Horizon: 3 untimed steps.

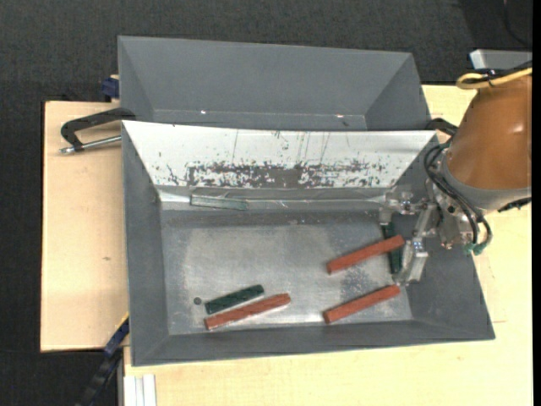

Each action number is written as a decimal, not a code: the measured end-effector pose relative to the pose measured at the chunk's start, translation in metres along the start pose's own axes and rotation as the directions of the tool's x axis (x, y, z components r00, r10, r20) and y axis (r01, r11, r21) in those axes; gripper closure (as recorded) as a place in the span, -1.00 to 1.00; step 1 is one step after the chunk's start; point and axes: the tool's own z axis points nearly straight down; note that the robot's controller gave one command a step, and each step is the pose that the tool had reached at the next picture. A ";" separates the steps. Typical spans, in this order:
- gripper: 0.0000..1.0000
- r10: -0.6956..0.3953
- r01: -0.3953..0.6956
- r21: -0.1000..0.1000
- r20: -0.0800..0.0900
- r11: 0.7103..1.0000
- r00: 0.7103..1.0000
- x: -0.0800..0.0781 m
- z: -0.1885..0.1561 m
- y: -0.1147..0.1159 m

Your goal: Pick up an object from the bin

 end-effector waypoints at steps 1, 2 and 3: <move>-1.00 0.000 0.000 0.000 0.000 1.000 1.000 0.000 0.000 0.000; -1.00 -0.053 0.053 0.001 0.007 0.999 0.999 -0.023 0.052 -0.001; 1.00 -0.354 0.354 -0.001 -0.001 0.935 0.935 0.001 0.122 0.017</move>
Offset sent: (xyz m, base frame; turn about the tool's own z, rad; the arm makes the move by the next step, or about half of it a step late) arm 0.0463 -0.0015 -0.1227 -0.1184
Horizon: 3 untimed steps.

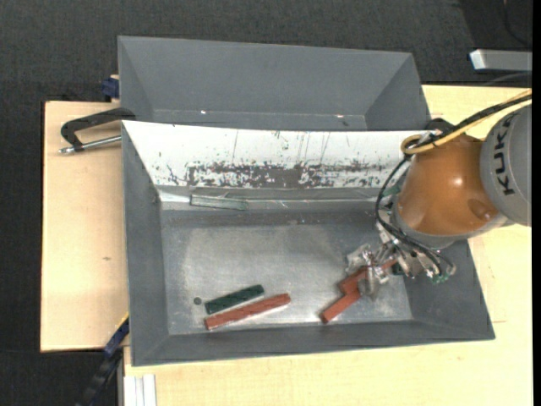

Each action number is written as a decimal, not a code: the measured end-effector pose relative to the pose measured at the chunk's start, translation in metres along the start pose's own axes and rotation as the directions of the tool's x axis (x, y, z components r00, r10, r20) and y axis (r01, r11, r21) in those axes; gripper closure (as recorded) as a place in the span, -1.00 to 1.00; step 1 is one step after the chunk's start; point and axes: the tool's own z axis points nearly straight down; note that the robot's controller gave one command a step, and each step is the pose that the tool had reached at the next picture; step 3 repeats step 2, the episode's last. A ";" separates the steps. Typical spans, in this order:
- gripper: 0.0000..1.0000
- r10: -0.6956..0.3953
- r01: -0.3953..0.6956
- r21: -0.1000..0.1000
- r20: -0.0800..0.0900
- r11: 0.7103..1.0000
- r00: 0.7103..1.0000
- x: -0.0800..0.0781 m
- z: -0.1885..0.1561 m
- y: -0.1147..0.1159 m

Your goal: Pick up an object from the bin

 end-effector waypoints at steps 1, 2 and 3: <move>1.00 0.000 0.000 0.000 0.000 1.000 1.000 0.000 0.000 0.000; 1.00 -0.012 0.012 0.002 0.006 1.000 1.000 0.000 -0.129 -0.016; 1.00 -0.012 0.012 0.002 0.006 1.000 1.000 0.000 -0.129 -0.016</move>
Offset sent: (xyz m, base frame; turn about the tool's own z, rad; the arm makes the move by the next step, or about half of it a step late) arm 0.0037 -0.0152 0.1281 -0.0138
